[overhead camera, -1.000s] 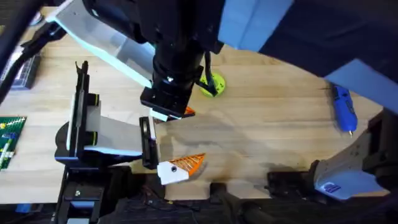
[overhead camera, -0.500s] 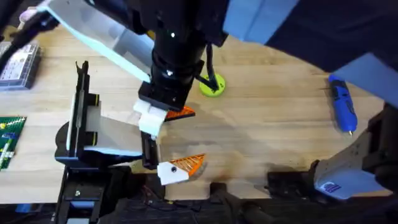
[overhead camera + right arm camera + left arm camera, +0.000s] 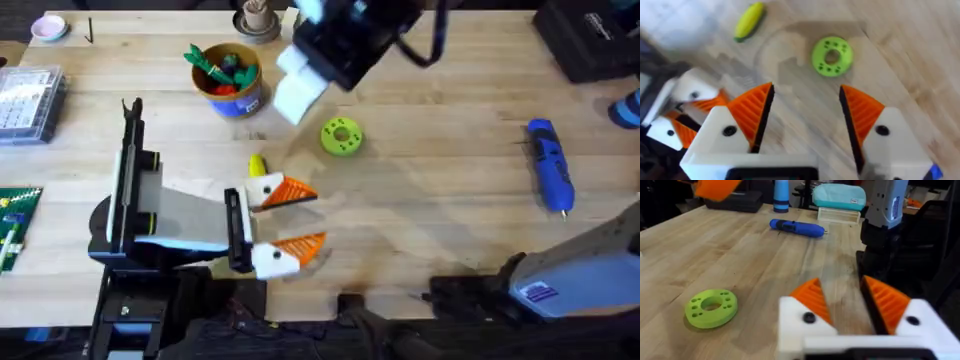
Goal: Pick up the gripper from the table and insert it into the empty holder that is missing its gripper. Then pick up a screw, insert it into the mounting hole, and use the screwdriver to tighten it. Finally, clean up the table by picking up the vegetable and placing it into the bucket.
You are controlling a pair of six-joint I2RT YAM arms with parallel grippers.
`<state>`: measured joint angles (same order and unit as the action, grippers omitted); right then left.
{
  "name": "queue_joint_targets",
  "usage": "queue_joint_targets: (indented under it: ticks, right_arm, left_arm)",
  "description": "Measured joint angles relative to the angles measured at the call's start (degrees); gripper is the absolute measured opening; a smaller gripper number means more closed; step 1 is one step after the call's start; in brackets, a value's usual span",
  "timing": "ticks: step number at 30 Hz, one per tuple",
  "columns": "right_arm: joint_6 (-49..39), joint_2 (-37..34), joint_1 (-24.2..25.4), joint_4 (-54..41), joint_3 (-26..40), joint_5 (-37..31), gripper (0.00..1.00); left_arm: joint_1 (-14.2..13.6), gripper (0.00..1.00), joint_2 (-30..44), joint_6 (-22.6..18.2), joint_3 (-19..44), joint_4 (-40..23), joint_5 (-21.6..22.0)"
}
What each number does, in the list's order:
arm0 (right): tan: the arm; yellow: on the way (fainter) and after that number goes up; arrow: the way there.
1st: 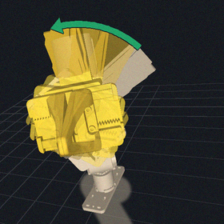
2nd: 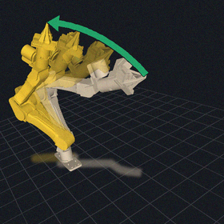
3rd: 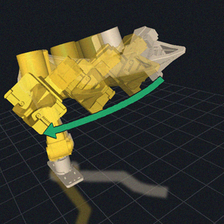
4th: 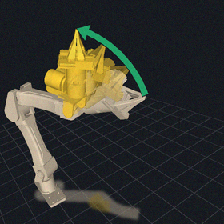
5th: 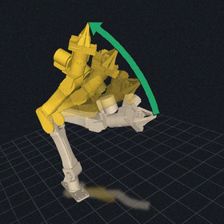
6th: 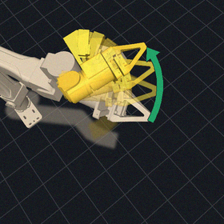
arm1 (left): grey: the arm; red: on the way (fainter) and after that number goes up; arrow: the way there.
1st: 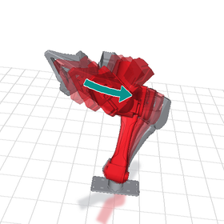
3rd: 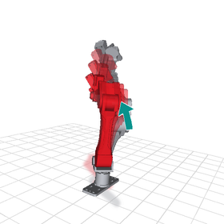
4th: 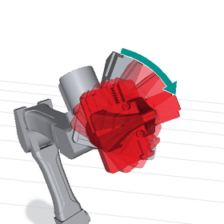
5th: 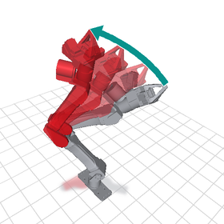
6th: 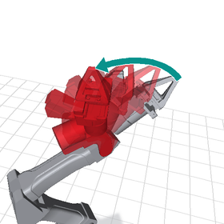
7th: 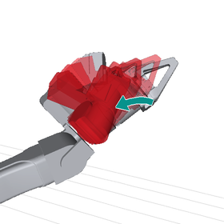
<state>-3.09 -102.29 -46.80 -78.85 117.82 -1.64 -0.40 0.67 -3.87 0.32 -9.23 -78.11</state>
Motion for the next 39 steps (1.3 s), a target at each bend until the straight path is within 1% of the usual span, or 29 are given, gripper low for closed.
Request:
queue_joint_targets:
  ticks: [3,4,5,11,14,16,23,25,28,30,33,37,39]
  right_arm:
    - [2.55,1.07,3.91,-1.31,0.00,-2.47,0.847]
    - [3.36,1.59,5.24,-1.91,0.00,-3.69,0.847]
    - [4.02,2.22,6.38,-2.52,0.00,-4.79,0.847]
    - [6.44,8.27,12.43,-6.23,-0.11,-9.50,0.848]
    - [7.44,13.21,15.97,-6.16,-2.61,-10.59,0.850]
    - [7.90,17.46,18.65,-5.64,-6.53,-11.03,0.849]
    - [8.73,33.41,28.78,-0.23,-24.70,-11.46,0.850]
    - [8.72,36.99,32.12,0.68,-28.93,-11.48,0.849]
    - [7.87,41.20,38.57,1.52,-34.39,-11.59,0.850]
    - [6.58,42.49,43.04,2.54,-36.97,-11.65,0.851]
    - [4.21,42.49,50.72,4.64,-40.16,-11.56,0.851]
    - [1.92,40.14,59.97,10.50,-42.70,-10.82,0.850]
    - [1.02,38.68,63.70,14.28,-42.96,-10.73,0.851]
  left_arm:
    - [0.00,0.095,0.02,-0.04,0.00,0.00,-0.10]
    - [0.00,0.031,0.01,-0.22,0.00,0.00,-0.10]
    - [0.00,0.010,0.00,-0.24,0.00,0.00,-0.10]
    - [0.00,0.004,0.00,-0.23,0.00,0.00,-0.10]
    - [0.00,0.004,0.00,-0.23,0.00,0.00,-0.10]
    - [0.00,0.004,0.00,-0.23,0.00,0.00,-0.10]
    - [0.00,0.004,0.00,-0.23,0.00,-0.01,-0.10]
    - [0.00,0.004,0.02,-0.23,0.00,0.00,-0.10]
    - [0.00,0.004,0.00,-0.23,0.00,-0.02,-0.10]
    - [0.00,0.004,0.01,-0.23,0.00,-0.01,-0.10]
    - [0.00,0.004,0.01,-0.23,0.00,-0.01,-0.10]
    - [0.00,0.004,0.00,-0.23,0.00,-0.02,-0.12]
    - [0.00,0.004,0.00,-0.23,0.00,0.00,-0.11]
